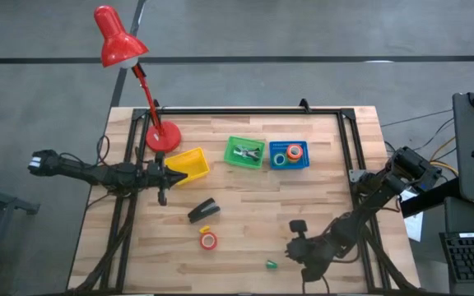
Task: Pick and place Stapler, Stapler remover, tape
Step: Put the small green stapler in the yellow basket
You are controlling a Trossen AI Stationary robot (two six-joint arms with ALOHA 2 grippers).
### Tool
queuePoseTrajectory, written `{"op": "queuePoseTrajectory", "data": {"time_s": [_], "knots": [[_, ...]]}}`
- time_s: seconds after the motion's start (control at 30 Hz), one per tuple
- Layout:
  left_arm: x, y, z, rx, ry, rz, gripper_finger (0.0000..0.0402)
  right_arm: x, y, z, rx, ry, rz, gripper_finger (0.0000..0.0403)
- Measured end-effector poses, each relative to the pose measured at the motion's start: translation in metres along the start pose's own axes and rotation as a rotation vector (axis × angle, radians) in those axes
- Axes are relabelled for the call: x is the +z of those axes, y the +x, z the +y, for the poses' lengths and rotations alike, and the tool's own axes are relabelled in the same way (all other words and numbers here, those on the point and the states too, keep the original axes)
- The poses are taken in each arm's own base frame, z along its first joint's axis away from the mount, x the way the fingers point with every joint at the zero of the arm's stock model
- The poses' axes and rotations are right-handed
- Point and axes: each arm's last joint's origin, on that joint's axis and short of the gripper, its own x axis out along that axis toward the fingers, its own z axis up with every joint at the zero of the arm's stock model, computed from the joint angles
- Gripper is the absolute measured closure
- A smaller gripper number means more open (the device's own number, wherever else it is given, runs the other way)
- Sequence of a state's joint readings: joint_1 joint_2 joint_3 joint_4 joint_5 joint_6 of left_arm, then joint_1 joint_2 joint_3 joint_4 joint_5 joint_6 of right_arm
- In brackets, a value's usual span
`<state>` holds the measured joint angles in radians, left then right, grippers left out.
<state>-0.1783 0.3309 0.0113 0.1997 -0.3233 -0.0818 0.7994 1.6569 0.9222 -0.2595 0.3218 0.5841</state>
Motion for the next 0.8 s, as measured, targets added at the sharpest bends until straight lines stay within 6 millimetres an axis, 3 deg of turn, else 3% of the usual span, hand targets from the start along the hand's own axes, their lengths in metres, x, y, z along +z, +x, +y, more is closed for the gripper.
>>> {"op": "queuePoseTrajectory", "data": {"time_s": [0.07, 0.17, 0.27, 0.37, 0.47, 0.57, 0.8], "knots": [[0.004, 0.000, 0.000, -0.004, -0.083, -0.041, 0.0392, 0.001, 0.001, -0.002, -0.005, -0.026, 0.000, 0.0358], [0.014, -0.001, 0.000, -0.013, -0.459, -0.139, 0.0392, 0.001, 0.002, -0.007, -0.025, -0.085, 0.022, 0.0360], [0.018, -0.001, 0.001, 0.020, -0.564, -0.202, 0.0392, 0.002, 0.003, -0.014, -0.065, -0.112, 0.040, 0.0360], [0.025, -0.001, -0.003, -0.102, -0.663, -0.239, 0.0392, 0.005, 0.005, -0.020, -0.125, -0.128, 0.020, 0.0362], [0.038, -0.003, -0.007, -0.232, -0.645, -0.321, 0.0392, 0.007, 0.003, -0.023, -0.157, -0.170, 0.003, 0.0370], [0.051, -0.003, -0.008, -0.232, -0.638, -0.379, 0.0392, 0.012, -0.003, -0.026, -0.154, -0.179, -0.017, 0.0380], [0.062, 0.019, -0.022, -0.263, -0.651, -0.243, 0.0392, 0.020, -0.018, -0.032, -0.144, -0.133, -0.075, 0.0394]]}}
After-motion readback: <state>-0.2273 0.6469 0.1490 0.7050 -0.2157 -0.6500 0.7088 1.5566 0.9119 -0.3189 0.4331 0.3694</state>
